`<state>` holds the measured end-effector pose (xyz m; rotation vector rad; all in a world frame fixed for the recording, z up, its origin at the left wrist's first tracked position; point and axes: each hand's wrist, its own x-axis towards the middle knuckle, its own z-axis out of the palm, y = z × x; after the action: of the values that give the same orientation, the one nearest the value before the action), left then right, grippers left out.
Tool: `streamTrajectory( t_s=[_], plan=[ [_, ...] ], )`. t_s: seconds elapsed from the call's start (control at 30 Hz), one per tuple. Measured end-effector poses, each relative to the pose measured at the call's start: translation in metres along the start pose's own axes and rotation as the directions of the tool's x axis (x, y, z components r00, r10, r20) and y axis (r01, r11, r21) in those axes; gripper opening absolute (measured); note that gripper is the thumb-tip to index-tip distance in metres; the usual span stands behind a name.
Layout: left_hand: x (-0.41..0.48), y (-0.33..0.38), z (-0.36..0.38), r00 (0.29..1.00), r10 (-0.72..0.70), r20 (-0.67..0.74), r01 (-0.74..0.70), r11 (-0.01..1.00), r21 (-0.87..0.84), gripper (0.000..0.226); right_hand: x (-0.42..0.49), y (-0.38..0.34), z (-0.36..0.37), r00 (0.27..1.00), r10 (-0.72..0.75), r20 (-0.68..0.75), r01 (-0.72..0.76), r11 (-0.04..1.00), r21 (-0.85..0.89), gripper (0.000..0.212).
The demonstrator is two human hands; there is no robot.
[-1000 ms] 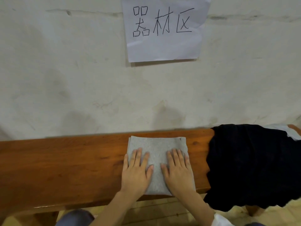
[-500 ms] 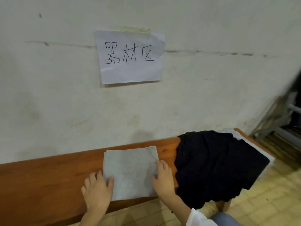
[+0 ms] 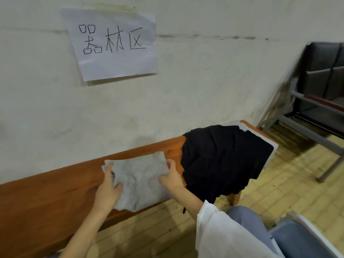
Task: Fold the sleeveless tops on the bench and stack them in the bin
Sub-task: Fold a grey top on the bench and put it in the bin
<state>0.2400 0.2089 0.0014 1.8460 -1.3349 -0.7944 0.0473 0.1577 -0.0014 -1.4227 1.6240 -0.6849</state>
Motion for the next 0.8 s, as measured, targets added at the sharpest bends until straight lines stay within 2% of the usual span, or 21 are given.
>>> streamTrajectory(
  t_s=[0.1,0.17,0.27,0.33,0.4,0.5,0.6,0.7,0.77,0.8],
  plan=[
    [0.005,0.015,0.008,0.986,0.046,0.163,-0.056,0.997,0.061,0.046,-0.007,0.009,-0.028,0.998,0.033,0.045,-0.036,0.997,0.066,0.034],
    [0.004,0.035,0.023,0.967,0.080,0.244,-0.099,0.993,0.069,0.041,-0.018,0.019,-0.052,0.999,0.042,0.018,-0.044,0.988,0.148,0.034],
    [-0.003,0.079,0.049,0.952,0.142,0.270,-0.157,0.987,0.035,0.042,-0.037,0.028,-0.093,0.991,0.087,-0.102,-0.064,0.976,0.210,0.036],
    [-0.014,0.109,0.073,0.940,0.172,0.296,-0.161,0.985,-0.061,0.032,-0.054,0.039,-0.124,0.974,0.109,-0.201,-0.058,0.968,0.243,0.035],
    [-0.030,0.134,0.106,0.908,0.258,0.330,-0.224,0.965,-0.138,0.032,-0.079,0.057,-0.164,0.939,0.161,-0.303,-0.067,0.952,0.298,0.034],
    [-0.060,0.165,0.158,0.811,0.377,0.448,-0.327,0.926,-0.188,0.029,-0.115,0.091,-0.222,0.864,0.273,-0.423,-0.092,0.912,0.401,0.032],
    [-0.094,0.193,0.215,0.702,0.421,0.574,-0.346,0.906,-0.242,0.033,-0.149,0.136,-0.270,0.778,0.402,-0.483,-0.104,0.841,0.531,0.037],
    [-0.127,0.214,0.277,0.597,0.393,0.700,-0.374,0.908,-0.191,0.033,-0.183,0.189,-0.306,0.709,0.494,-0.503,-0.163,0.809,0.565,0.039],
    [-0.146,0.221,0.323,0.539,0.341,0.770,-0.434,0.896,-0.093,0.032,-0.203,0.227,-0.322,0.658,0.555,-0.509,-0.225,0.790,0.570,0.041],
    [-0.154,0.223,0.344,0.513,0.311,0.800,-0.478,0.878,-0.035,0.039,-0.211,0.246,-0.327,0.639,0.580,-0.505,-0.252,0.778,0.575,0.041]
  ],
)
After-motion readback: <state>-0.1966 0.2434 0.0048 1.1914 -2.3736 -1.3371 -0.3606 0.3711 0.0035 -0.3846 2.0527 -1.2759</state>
